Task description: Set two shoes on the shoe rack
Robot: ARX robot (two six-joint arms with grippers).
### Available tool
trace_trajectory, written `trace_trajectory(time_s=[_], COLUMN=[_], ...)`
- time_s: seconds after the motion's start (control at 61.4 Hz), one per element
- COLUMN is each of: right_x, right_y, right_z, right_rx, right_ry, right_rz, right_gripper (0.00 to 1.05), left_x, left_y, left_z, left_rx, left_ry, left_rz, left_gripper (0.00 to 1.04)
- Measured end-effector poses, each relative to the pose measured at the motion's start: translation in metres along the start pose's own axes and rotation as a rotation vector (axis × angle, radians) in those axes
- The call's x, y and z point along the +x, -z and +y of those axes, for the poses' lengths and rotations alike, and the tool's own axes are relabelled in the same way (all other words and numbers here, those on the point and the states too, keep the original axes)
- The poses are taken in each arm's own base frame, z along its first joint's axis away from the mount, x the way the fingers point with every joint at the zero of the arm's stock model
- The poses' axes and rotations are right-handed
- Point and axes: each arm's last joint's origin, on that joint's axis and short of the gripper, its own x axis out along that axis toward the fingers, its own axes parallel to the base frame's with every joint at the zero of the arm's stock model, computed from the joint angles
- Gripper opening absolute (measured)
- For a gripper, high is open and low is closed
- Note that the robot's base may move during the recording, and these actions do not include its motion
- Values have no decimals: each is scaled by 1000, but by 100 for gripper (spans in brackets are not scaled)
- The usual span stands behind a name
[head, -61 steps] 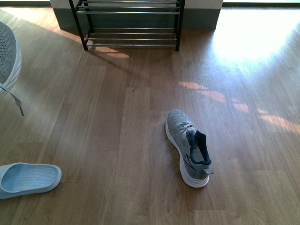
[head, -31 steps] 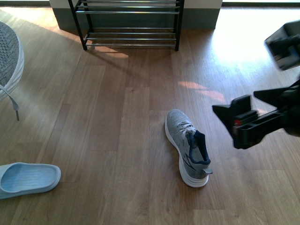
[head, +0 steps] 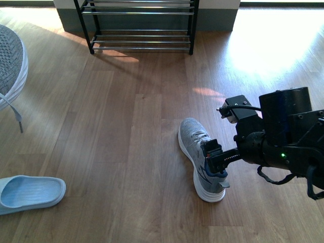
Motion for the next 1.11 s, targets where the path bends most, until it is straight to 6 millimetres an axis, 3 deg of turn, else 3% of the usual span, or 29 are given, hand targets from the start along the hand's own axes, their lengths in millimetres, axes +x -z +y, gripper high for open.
trace_trajectory(time_s=[0.228, 0.782, 1.108], right_x=[27, 72, 81], right_y=[7, 17, 28], right_z=[-19, -34, -35], right_rx=[34, 68, 172], right_ry=[41, 106, 120], right_rz=[32, 71, 131], right_gripper=[96, 96, 49], left_x=[0, 0, 0], left_y=[0, 0, 0], left_z=[0, 0, 0], left_rx=[0, 0, 0], left_ry=[0, 0, 0], left_rz=[0, 0, 0], left_gripper=[2, 2, 2])
